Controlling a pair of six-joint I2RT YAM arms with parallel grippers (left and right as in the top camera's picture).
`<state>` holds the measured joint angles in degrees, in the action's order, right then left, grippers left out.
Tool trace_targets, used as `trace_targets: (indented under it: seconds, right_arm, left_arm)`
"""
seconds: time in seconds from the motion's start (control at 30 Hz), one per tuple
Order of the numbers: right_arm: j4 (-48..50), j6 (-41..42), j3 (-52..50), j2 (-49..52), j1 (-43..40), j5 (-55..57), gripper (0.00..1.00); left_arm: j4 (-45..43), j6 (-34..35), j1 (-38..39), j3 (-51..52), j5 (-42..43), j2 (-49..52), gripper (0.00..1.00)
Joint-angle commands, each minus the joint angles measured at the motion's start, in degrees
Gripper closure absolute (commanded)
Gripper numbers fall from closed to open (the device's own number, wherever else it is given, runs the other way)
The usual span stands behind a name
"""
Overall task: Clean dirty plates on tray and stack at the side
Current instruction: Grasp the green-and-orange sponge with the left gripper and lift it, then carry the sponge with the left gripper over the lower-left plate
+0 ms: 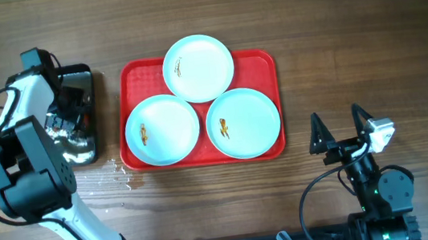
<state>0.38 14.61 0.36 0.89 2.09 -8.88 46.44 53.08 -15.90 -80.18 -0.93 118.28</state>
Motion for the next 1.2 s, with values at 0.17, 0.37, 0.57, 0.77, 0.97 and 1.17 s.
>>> trace_targets:
  seconds: [0.17,0.37,0.57,0.77,0.97,1.17]
  right_arm:
    - [0.17,-0.94,-0.04,-0.24,-0.28,0.52,0.00]
    - [0.17,-0.96,-0.04,-0.24,-0.28,0.52,0.00]
    - [0.17,-0.96,-0.04,-0.24,-0.28,0.52,0.00]
    - [0.17,-0.94,-0.04,-0.24,-0.28,0.52,0.00]
    - [0.17,-0.96,-0.04,-0.24,-0.28,0.52,0.00]
    - [0.17,-0.94,-0.04,-0.24,-0.28,0.52,0.00]
  left_arm:
    - [-2.10,0.11,0.26,2.62,-3.72,3.52,0.00]
    - [-3.61,0.11,0.26,2.62,-8.35,3.52,0.18]
    - [-2.75,0.07,0.26,2.60,-7.91,3.50,0.96]
    - [-1.27,-1.88,0.26,2.49,-7.63,-6.47,0.96]
    - [-7.15,-20.15,0.26,2.49,-7.06,-30.14,0.96]
    - [-9.25,-27.17,0.26,4.48,-6.51,-32.39,0.96]
